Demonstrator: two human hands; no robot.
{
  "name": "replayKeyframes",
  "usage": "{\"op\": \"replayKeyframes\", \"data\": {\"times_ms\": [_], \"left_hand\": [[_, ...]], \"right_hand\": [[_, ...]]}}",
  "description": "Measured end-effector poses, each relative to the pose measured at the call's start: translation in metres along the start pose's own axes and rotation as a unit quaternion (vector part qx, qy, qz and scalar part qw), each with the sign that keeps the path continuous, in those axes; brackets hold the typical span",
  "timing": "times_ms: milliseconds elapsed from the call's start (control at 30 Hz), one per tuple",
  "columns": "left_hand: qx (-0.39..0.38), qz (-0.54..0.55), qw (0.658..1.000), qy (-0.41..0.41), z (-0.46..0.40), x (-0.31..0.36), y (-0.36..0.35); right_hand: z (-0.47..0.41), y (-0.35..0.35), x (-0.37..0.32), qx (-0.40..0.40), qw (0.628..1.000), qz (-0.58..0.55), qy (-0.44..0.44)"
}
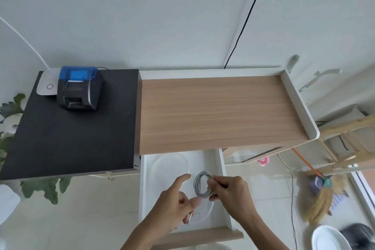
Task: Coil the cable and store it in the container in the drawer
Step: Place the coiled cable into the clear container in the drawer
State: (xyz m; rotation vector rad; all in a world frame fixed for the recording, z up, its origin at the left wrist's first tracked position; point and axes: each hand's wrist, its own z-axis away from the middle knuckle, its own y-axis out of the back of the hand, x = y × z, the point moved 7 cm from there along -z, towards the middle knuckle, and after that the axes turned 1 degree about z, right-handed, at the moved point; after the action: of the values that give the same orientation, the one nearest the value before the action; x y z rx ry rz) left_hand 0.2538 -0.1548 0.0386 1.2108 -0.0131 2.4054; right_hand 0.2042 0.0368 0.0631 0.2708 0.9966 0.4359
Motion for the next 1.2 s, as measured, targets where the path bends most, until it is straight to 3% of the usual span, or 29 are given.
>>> {"op": "replayKeyframes", "data": {"times_ms": [333,500,733,867,1067,1200], "left_hand": [[0.105,0.189,0.963,0.161,-0.053,-0.109,-0.051],[0.146,0.187,0.954,0.184,-0.081,-0.141,-0.051],[0.122,0.126,0.966,0.189,-0.102,-0.152,-0.066],[0.061,0.119,0.972,0.193,-0.107,-0.151,-0.085],[0.033,0.149,0.964,0.219,-0.124,-0.181,-0.095],[0.027,0.16,0.958,0.236,-0.109,-0.163,-0.084]], "right_hand": [[-0.044,-0.058,0.112,-0.065,0.992,-0.033,-0.098],[-0.074,-0.084,0.14,-0.068,0.991,-0.006,-0.114],[-0.097,-0.109,0.164,-0.03,0.989,0.037,-0.137],[-0.103,-0.125,0.177,-0.006,0.987,0.072,-0.141],[-0.109,-0.132,0.196,-0.015,0.977,0.149,-0.151],[-0.107,-0.129,0.203,-0.048,0.966,0.194,-0.163]]}}
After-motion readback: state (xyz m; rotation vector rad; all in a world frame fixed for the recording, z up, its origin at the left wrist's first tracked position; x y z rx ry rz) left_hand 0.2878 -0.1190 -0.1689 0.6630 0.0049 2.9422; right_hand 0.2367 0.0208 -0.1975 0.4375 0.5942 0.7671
